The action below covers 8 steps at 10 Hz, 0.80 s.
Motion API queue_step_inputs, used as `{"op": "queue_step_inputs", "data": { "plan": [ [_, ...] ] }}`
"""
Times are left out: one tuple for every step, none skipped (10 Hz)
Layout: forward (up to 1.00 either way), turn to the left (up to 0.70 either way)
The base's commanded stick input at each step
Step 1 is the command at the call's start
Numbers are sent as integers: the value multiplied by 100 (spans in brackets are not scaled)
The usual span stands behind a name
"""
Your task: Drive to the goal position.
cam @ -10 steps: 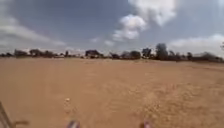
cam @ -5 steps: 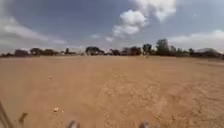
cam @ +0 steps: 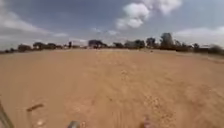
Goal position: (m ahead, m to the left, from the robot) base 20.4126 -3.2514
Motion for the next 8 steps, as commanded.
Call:
{"op": "queue_step_inputs", "data": {
  "plan": [
    [70, 0],
    [70, 0],
    [70, 0],
    [70, 0],
    [70, 0],
    [70, 0],
    [70, 0],
    [70, 0]
  ]
}}
